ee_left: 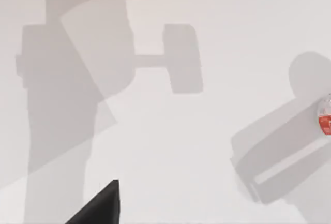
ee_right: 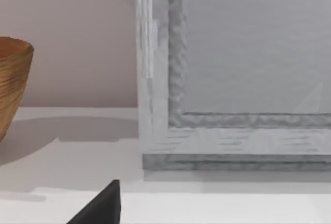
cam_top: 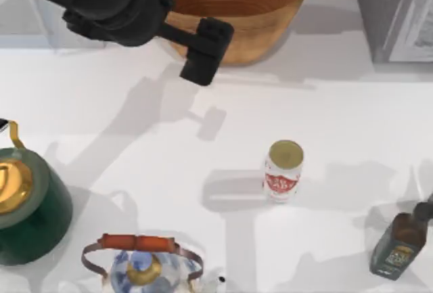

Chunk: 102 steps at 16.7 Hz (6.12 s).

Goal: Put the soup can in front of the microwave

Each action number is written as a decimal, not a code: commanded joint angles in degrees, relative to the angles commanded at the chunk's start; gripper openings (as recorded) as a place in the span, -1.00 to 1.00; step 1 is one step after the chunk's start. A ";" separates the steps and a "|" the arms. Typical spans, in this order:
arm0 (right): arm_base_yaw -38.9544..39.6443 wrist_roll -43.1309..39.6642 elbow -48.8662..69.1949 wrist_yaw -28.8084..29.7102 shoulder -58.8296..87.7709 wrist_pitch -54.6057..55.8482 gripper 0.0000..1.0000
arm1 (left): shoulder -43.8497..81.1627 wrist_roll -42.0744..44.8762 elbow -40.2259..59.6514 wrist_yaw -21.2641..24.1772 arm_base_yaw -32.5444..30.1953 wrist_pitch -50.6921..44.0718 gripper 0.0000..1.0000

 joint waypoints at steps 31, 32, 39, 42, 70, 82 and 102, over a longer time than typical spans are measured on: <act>0.00 0.00 0.00 0.00 0.00 0.00 1.00 | 45.50 -1.01 29.82 0.05 -16.27 -13.98 1.00; 0.00 0.00 0.00 0.00 0.00 0.00 1.00 | 45.50 -1.01 29.82 0.05 -16.27 -13.98 0.85; 0.00 0.00 0.00 0.00 0.00 0.00 1.00 | 45.50 -1.01 29.82 0.05 -16.27 -13.98 -0.21; 0.00 0.00 0.00 0.00 0.00 0.00 1.00 | 45.50 -1.01 29.82 0.05 -16.27 -13.98 -0.66; 0.00 0.00 0.00 0.00 0.00 0.00 1.00 | 45.82 -0.85 39.10 0.00 -16.13 -23.09 -1.00; 0.00 0.00 0.00 0.00 0.00 0.00 1.00 | 39.65 12.95 31.44 -1.86 23.34 -27.16 -1.00; 0.00 0.00 0.00 0.00 0.00 0.00 1.00 | 39.15 25.49 28.03 -0.05 55.30 -18.57 -1.00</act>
